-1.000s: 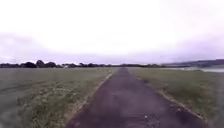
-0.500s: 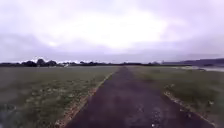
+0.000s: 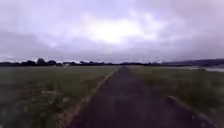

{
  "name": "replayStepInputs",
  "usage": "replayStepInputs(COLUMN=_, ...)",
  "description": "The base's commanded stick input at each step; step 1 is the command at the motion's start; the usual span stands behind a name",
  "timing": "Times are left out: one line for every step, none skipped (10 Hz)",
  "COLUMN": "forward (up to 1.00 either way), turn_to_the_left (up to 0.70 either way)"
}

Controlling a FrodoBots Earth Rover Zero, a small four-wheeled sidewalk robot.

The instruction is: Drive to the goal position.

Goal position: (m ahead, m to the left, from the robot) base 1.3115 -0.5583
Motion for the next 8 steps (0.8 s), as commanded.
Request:
replayStepInputs(forward=0.50, turn_to_the_left=-0.10)
replayStepInputs(forward=0.50, turn_to_the_left=-0.04)
replayStepInputs(forward=0.50, turn_to_the_left=0.00)
replayStepInputs(forward=0.50, turn_to_the_left=0.00)
replayStepInputs(forward=0.50, turn_to_the_left=0.00)
replayStepInputs(forward=0.50, turn_to_the_left=0.00)
replayStepInputs(forward=0.50, turn_to_the_left=0.00)
replayStepInputs(forward=0.50, turn_to_the_left=0.00)
